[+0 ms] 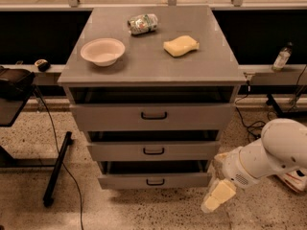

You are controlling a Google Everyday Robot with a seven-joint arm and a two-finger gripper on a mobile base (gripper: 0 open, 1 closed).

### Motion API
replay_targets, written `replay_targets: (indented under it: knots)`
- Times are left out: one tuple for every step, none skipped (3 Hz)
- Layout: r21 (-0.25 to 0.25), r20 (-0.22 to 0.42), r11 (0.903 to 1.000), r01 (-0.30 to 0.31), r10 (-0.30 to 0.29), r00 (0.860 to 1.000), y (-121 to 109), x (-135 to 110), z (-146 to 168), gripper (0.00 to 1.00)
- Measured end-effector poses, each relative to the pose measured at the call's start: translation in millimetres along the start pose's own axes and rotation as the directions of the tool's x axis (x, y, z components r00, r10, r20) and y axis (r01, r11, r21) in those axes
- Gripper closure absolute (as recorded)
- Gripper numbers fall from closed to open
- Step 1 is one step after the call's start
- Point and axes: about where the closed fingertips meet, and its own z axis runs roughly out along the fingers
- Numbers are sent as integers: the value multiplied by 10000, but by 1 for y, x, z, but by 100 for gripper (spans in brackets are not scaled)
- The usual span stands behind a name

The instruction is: Open bottom drawer

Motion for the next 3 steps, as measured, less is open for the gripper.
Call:
replay_targets:
  knots:
    - [-638, 770, 9964, 551, -502, 9958, -4, 8, 7, 0]
    - [-578, 916, 9874, 1476, -1420, 9856, -1, -1, 11, 0]
    - [-670, 1999, 9732, 2201, -2030, 9585, 11, -30, 60, 0]
